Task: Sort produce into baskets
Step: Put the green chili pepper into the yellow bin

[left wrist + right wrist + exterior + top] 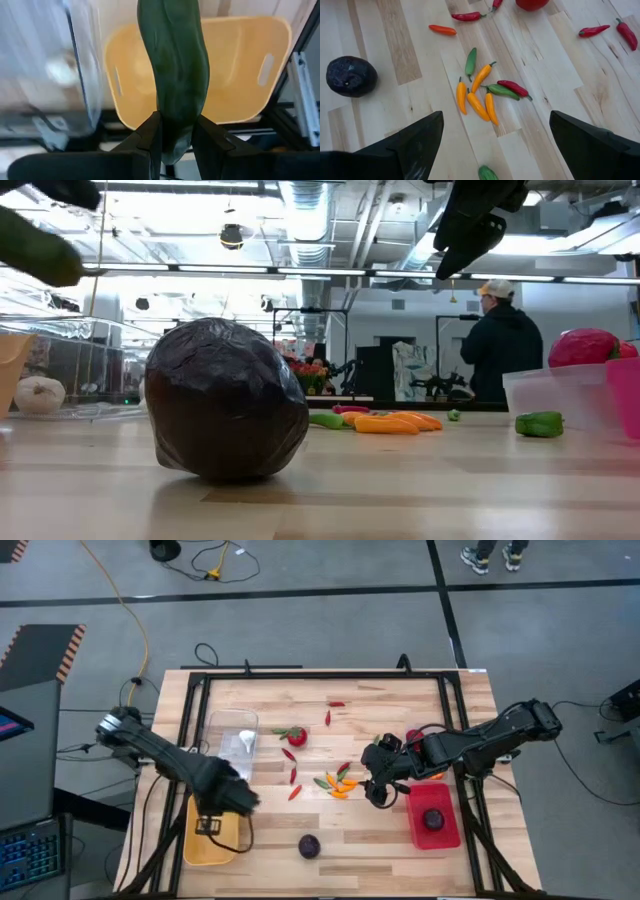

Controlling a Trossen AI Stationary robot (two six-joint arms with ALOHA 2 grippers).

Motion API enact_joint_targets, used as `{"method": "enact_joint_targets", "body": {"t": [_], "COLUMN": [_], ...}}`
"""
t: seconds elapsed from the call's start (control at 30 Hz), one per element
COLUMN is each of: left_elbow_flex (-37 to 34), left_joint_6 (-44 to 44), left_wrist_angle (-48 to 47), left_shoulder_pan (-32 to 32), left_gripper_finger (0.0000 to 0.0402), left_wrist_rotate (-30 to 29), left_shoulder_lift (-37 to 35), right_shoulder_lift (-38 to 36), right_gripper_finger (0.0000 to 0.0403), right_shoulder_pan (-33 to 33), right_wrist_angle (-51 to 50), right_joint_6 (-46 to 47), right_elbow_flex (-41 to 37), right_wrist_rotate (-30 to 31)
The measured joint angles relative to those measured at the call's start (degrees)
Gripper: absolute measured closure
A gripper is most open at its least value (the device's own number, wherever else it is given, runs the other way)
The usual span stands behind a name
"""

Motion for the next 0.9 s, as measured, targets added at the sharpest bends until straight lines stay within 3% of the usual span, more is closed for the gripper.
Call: {"method": "enact_joint_targets", "body": {"t": [0.2,0.33,0.53,0.9], "left_elbow_flex": [-6.19,-9.35,-12.89,-16.63], "left_joint_6": [-12.05,-16.95,-17.17,-17.11], "left_wrist_angle": [0.01,-0.01,0.22,0.06], "left_shoulder_pan": [-1.87,-3.06,-3.51,-3.49], "left_gripper_finger": [0.0326,0.0326,0.0316,0.024], "left_wrist_rotate": [6.05,6.88,6.86,7.32], "left_shoulder_lift": [-6.03,-8.01,-8.27,-7.77], "right_shoulder_lift": [0.0,0.0,0.0,0.35], "right_gripper_finger": [0.0012,0.0012,0.0012,0.0012], "right_shoulder_pan": [0.0,-0.46,-1.55,-1.95], "right_wrist_angle": [0.0,0.0,0.0,-1.95], "right_joint_6": [0.0,0.0,-0.01,-0.24], "right_elbow_flex": [0.0,0.0,0.0,0.0], "right_wrist_rotate": [0.0,0.0,0.01,0.0]}}
